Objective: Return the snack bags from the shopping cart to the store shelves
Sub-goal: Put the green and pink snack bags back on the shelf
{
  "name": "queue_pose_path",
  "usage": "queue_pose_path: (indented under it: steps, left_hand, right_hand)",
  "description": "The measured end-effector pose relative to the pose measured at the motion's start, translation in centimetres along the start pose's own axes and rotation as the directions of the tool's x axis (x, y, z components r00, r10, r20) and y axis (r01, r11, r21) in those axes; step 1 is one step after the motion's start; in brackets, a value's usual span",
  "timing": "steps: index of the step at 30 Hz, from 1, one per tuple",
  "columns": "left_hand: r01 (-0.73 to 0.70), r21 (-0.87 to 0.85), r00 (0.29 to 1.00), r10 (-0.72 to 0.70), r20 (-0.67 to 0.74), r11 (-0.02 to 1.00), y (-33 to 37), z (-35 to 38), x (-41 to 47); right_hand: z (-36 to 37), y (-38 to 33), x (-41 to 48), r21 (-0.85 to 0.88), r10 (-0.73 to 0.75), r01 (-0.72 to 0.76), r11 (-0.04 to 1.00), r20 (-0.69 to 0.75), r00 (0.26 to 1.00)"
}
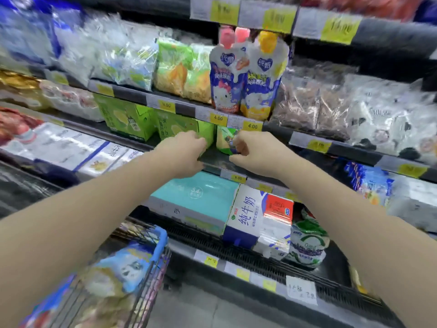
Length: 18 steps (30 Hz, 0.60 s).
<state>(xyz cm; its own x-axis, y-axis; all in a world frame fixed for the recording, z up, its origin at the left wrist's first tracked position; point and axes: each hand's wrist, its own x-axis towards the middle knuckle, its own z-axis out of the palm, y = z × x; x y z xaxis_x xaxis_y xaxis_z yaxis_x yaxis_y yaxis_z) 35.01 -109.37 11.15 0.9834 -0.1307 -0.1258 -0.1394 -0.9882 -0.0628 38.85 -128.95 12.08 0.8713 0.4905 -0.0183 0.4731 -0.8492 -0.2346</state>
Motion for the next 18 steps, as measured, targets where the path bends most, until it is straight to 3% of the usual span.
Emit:
queue_pose_path:
  steps: [8,18]
  left_hand:
    - [0.12,-0.061,0.989,-0.115,0.093,0.991,-5.9,-8.2,-12.2]
    - [0.422,-0.167,0.906,-0.409,0.107,0.891,-10.2,-8.4,-26.3]
  right_hand:
    - [-7.5,-12.0,-2.9,-0.032,-0.178,0.182,0.983,0.1,0.979]
    - [-6.3,-23.2,-6.3,0.133,-0.442,0.424,0.896,0.169,0.881]
